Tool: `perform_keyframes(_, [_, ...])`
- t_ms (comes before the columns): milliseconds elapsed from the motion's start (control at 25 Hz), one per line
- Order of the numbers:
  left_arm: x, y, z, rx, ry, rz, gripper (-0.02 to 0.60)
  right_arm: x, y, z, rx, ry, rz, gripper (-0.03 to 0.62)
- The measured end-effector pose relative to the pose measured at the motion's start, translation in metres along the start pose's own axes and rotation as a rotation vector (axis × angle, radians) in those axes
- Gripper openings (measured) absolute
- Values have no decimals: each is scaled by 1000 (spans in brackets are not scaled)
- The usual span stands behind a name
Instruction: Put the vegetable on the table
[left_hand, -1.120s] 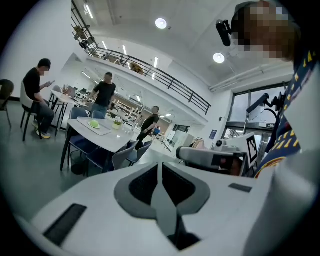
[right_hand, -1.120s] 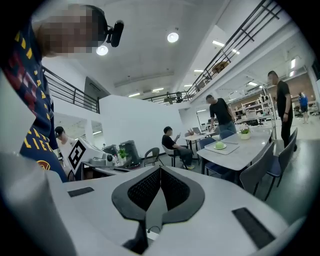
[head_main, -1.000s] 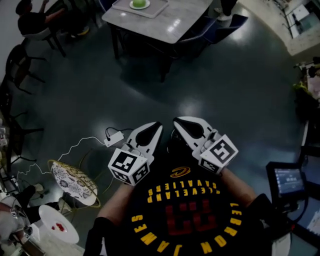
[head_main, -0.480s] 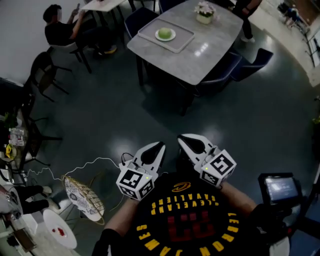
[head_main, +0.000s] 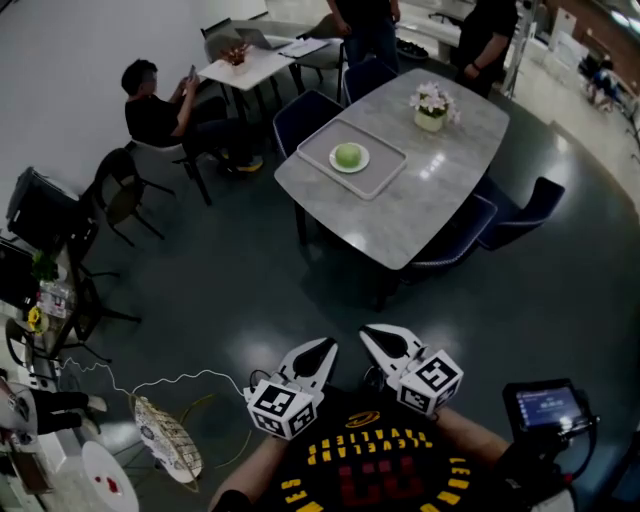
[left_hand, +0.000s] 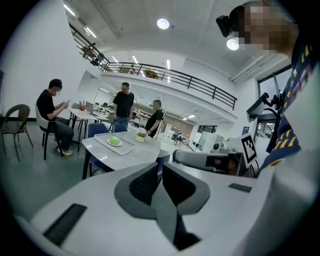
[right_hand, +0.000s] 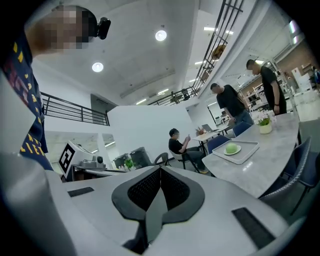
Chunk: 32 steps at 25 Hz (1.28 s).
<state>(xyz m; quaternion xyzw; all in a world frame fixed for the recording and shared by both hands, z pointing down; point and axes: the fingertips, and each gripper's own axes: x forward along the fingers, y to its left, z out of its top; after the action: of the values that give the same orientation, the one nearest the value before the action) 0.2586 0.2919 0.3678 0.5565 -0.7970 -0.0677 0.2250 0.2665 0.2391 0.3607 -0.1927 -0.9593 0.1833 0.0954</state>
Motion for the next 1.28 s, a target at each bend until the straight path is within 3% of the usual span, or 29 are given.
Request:
perform_keyframes(360, [43, 49, 31, -39, -26, 33, 31, 42, -59, 27, 24, 30, -32, 6])
perform_keyframes(680, [109, 115, 74, -32, -15, -102, 31, 99, -131, 52, 52, 7, -187, 6])
perform_keyframes(960, [157, 211, 139, -43, 29, -176, 31, 189, -189, 93, 123, -16, -305, 6])
perform_keyframes(1120, [182, 279, 148, -87, 63, -177, 31, 234, -225, 92, 178, -28, -372, 6])
perform_keyframes(1280, [187, 315, 157, -109, 91, -216, 31, 249, -230, 92, 202, -11, -446, 6])
